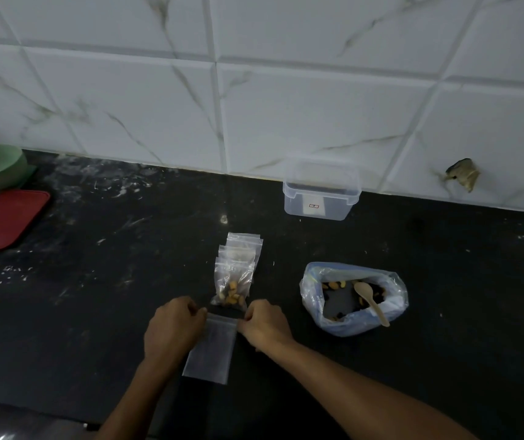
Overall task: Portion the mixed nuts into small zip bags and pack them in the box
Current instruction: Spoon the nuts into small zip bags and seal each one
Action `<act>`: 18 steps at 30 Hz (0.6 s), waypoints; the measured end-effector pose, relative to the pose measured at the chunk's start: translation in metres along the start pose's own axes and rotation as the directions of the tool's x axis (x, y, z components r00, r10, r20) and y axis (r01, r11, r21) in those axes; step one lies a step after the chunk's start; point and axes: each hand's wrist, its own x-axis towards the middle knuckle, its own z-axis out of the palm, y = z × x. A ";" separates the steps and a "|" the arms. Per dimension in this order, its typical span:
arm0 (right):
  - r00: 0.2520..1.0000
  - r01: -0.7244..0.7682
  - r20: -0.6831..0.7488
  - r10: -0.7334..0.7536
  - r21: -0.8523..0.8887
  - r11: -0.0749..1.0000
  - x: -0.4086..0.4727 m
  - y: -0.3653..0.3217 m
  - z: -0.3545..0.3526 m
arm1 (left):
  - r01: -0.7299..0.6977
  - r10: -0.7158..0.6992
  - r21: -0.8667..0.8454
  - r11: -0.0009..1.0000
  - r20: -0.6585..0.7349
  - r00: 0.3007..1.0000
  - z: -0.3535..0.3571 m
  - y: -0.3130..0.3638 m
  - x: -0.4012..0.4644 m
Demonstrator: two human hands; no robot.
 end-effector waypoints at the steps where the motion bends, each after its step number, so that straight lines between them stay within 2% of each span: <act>1: 1.000 0.011 -0.002 -0.012 -0.028 1.000 0.000 0.000 0.004 | 0.020 -0.021 0.041 0.999 0.025 0.999 0.000 -0.003 -0.006; 4: 1.000 0.020 -0.020 -0.022 -0.075 0.997 0.000 -0.002 0.012 | 0.039 -0.047 0.084 0.996 0.095 0.994 0.003 -0.010 -0.019; 7: 1.000 -0.004 0.006 0.004 -0.014 1.000 -0.003 -0.003 0.015 | 0.045 -0.049 0.048 0.998 0.084 0.995 0.008 -0.011 -0.027; 10: 0.998 -0.023 0.068 0.011 0.170 0.985 -0.008 0.000 0.012 | 0.087 -0.082 -0.043 0.995 0.110 0.991 0.010 -0.013 -0.027; 13: 0.988 -0.062 0.155 0.001 0.393 0.918 -0.019 0.003 0.006 | 0.110 -0.080 -0.187 0.976 0.161 0.984 0.008 -0.013 -0.030; 15: 0.986 -0.040 0.163 -0.042 0.471 0.881 -0.029 0.003 -0.005 | 0.057 -0.014 -0.298 0.953 0.145 0.989 0.002 -0.010 -0.037; 18: 0.979 0.016 0.163 -0.120 0.526 0.850 -0.047 0.003 -0.030 | -0.087 0.112 -0.384 0.919 0.043 0.993 -0.009 0.009 -0.047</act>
